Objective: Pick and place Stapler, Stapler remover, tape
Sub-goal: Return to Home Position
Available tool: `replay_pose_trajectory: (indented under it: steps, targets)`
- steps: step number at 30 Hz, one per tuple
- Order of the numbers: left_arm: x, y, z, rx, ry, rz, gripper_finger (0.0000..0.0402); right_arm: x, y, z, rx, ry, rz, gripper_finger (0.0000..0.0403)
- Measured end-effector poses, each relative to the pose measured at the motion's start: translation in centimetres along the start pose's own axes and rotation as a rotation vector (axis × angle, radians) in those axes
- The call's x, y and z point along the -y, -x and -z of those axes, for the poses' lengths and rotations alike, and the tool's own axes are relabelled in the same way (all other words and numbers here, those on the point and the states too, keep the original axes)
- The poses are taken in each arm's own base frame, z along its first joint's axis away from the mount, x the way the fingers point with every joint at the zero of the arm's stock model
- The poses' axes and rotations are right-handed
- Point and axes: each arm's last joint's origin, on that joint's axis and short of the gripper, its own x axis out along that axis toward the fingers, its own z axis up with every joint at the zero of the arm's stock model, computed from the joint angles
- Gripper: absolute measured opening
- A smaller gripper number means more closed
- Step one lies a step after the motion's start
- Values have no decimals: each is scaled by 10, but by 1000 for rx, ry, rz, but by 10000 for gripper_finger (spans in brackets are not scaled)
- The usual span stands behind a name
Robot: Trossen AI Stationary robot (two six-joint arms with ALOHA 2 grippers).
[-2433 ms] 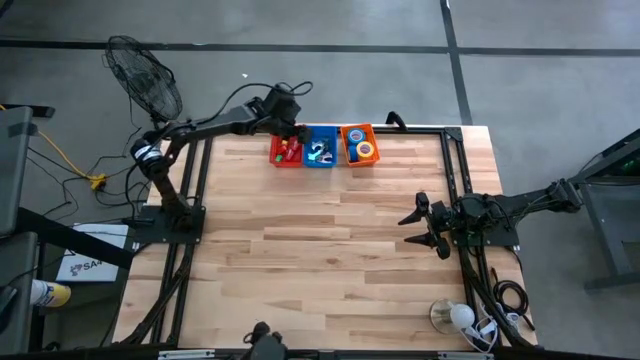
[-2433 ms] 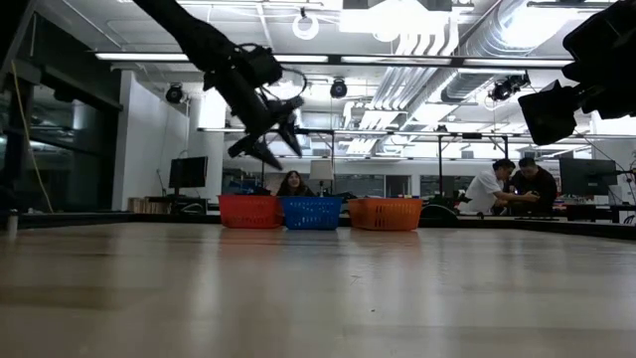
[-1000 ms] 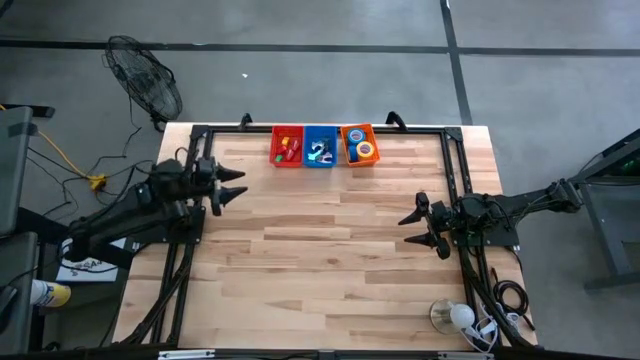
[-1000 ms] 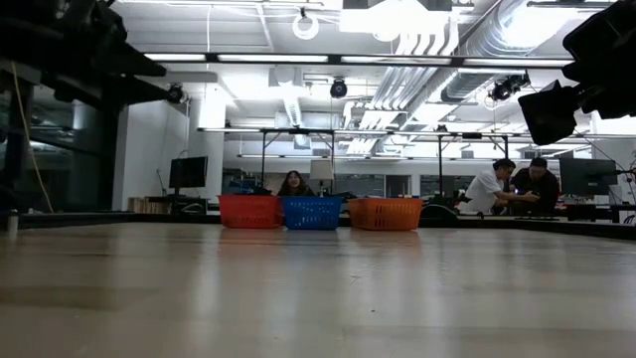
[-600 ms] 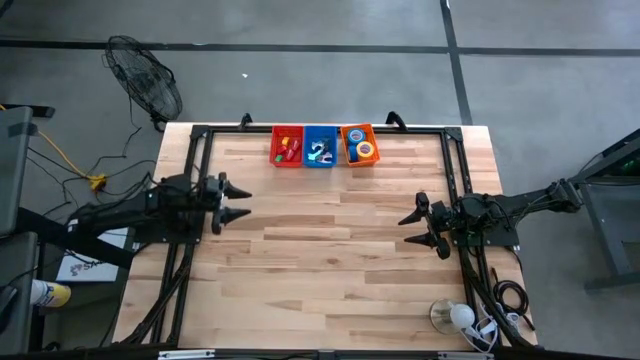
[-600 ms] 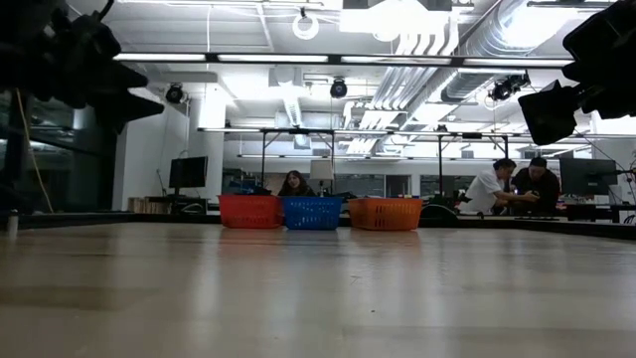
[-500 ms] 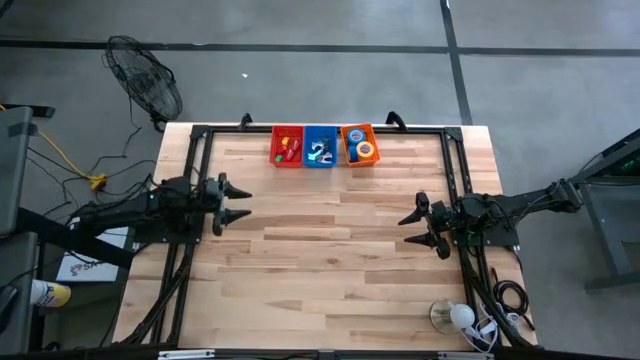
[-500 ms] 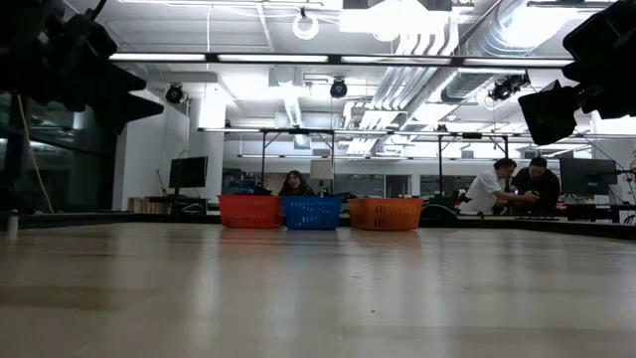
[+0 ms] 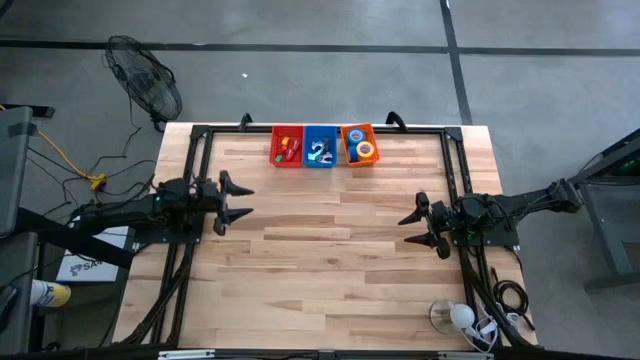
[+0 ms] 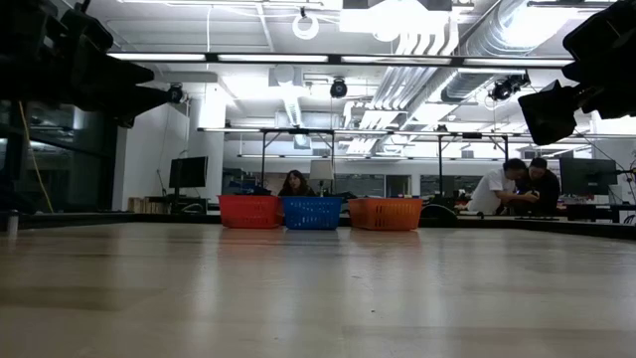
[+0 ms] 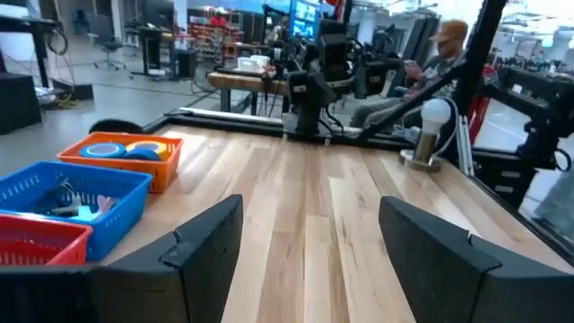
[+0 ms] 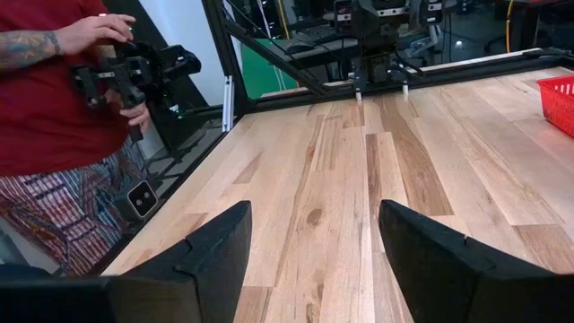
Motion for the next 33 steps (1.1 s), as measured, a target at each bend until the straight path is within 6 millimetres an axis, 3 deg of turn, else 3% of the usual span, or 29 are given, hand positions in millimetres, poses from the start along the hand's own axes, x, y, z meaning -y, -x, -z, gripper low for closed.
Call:
replay_pose_trajectory:
  steps: [26, 29, 33]
  targets:
    - [-1, 0, 1, 0, 3, -23, 259, 0, 0, 0, 1, 0, -1, 236]
    - [3, 0, -1, 17, -66, 109, 259, 0, 0, 0, 1, 0, 0, 236]
    - [15, 4, -4, 33, -112, 534, 259, 0, 0, 0, 0, 0, 0, 236]
